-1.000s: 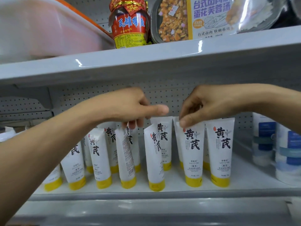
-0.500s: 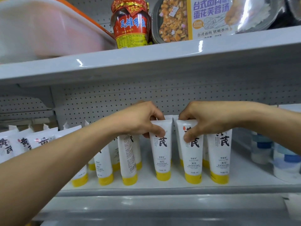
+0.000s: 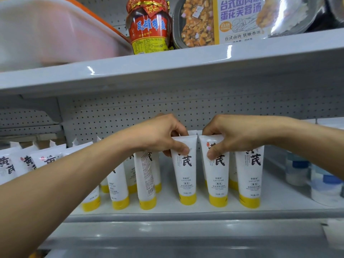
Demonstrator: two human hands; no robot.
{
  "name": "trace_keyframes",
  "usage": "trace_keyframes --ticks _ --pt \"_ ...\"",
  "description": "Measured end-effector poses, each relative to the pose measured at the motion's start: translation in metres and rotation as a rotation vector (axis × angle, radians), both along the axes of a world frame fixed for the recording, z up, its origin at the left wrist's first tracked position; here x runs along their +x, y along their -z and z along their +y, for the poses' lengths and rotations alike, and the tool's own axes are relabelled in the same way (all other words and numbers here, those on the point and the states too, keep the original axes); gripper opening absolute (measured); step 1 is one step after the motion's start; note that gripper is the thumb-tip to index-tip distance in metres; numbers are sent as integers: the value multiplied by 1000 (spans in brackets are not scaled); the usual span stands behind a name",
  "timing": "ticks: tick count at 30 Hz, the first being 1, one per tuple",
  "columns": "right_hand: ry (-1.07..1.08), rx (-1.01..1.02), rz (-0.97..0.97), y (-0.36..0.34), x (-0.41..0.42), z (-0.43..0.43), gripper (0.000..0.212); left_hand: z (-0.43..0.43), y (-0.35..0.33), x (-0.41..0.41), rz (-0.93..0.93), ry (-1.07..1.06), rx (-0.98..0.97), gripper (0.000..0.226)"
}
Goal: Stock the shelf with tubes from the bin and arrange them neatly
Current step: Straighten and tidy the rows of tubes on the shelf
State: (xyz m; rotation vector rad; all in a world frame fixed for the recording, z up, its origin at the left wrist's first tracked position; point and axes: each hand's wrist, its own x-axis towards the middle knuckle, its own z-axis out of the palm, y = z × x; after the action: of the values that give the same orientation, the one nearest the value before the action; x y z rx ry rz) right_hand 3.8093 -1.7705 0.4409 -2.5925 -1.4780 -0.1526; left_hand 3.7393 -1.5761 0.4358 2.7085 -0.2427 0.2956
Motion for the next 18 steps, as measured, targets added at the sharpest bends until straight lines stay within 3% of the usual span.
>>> trace_keyframes --ticks 18 --pt "25 -13 36 -2 -3 -2 17 -3 -2 0 67 -9 16 15"
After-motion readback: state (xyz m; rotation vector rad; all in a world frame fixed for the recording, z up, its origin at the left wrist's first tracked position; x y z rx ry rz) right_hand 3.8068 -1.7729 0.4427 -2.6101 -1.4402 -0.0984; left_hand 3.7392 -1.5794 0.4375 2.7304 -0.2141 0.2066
